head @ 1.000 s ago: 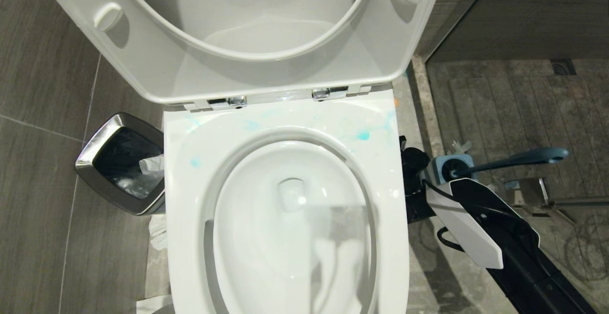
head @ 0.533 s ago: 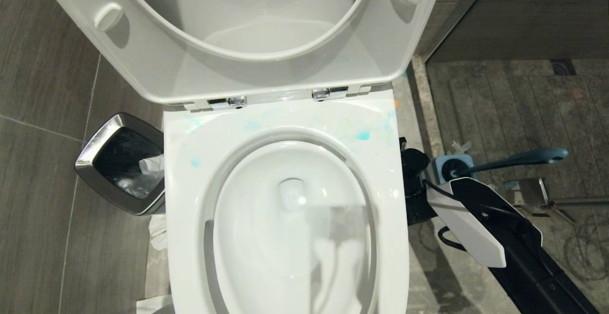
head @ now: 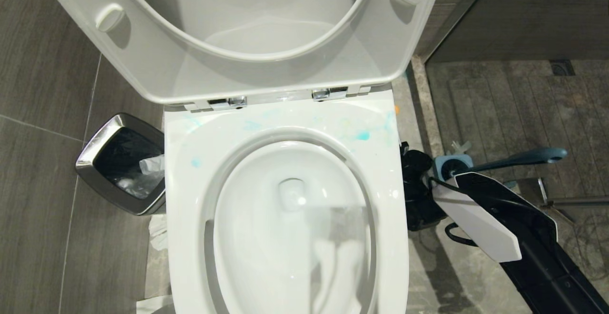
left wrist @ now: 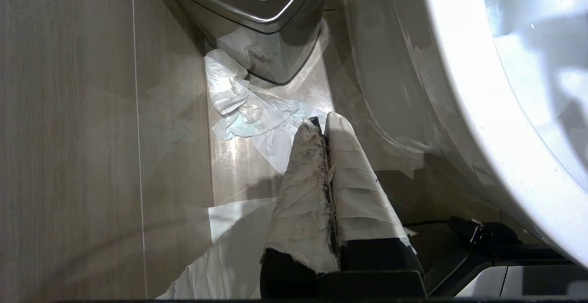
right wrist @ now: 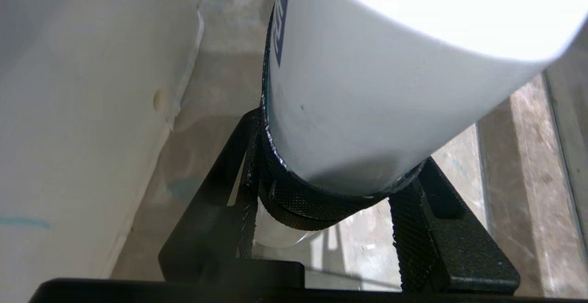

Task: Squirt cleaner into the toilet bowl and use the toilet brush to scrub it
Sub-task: Pour in the cleaning agent

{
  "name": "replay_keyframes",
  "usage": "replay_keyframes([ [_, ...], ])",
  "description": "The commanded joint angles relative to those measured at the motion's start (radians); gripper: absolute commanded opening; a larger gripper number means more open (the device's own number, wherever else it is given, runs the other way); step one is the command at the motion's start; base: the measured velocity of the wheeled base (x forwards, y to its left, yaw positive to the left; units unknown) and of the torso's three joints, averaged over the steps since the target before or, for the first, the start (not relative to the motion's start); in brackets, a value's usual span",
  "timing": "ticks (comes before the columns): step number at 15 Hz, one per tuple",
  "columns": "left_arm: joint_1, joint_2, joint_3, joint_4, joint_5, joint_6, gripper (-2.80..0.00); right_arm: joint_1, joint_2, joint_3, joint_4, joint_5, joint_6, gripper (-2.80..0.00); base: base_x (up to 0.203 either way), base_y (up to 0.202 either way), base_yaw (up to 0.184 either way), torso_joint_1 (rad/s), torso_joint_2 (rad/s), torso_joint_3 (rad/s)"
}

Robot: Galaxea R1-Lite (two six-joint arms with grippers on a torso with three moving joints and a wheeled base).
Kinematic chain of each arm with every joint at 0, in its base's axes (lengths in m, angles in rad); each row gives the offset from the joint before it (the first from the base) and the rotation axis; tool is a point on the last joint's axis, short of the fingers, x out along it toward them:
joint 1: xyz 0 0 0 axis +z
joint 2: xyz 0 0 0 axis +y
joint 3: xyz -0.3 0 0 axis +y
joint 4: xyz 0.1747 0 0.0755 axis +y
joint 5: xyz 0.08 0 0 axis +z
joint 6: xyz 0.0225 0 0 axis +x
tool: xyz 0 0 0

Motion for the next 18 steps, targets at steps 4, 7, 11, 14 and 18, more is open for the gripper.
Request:
replay_keyframes([
  [4,0.000,0.001,0.000,0.000,0.000,0.000,-2.80,-0.008,-0.102,0.203,-0.011,-0.003,0.029,-2.80,0.000,0.000,0.000,0.000,0.00,0.000],
  [7,0.000,0.001,0.000,0.000,0.000,0.000,-2.80,-0.007,-0.135,0.300,-0.048,-0.002,0.037,-2.80,0.000,0.000,0.000,0.000,0.00,0.000],
  [11,0.000,0.001,0.000,0.000,0.002,0.000,-2.80,-0.002,-0.167,0.387,-0.073,0.000,0.039,0.00,0.000,0.000,0.000,0.000,0.00,0.000],
  [14,0.000,0.001,0.000,0.000,0.001,0.000,-2.80,0.010,-0.207,0.459,-0.079,-0.001,0.078,0.00,0.000,0.000,0.000,0.000,0.00,0.000],
  [18,0.000,0.001,0.000,0.000,0.000,0.000,-2.80,0.018,-0.250,0.616,-0.088,-0.001,0.113,0.00,0.000,0.000,0.000,0.000,0.00,0.000],
])
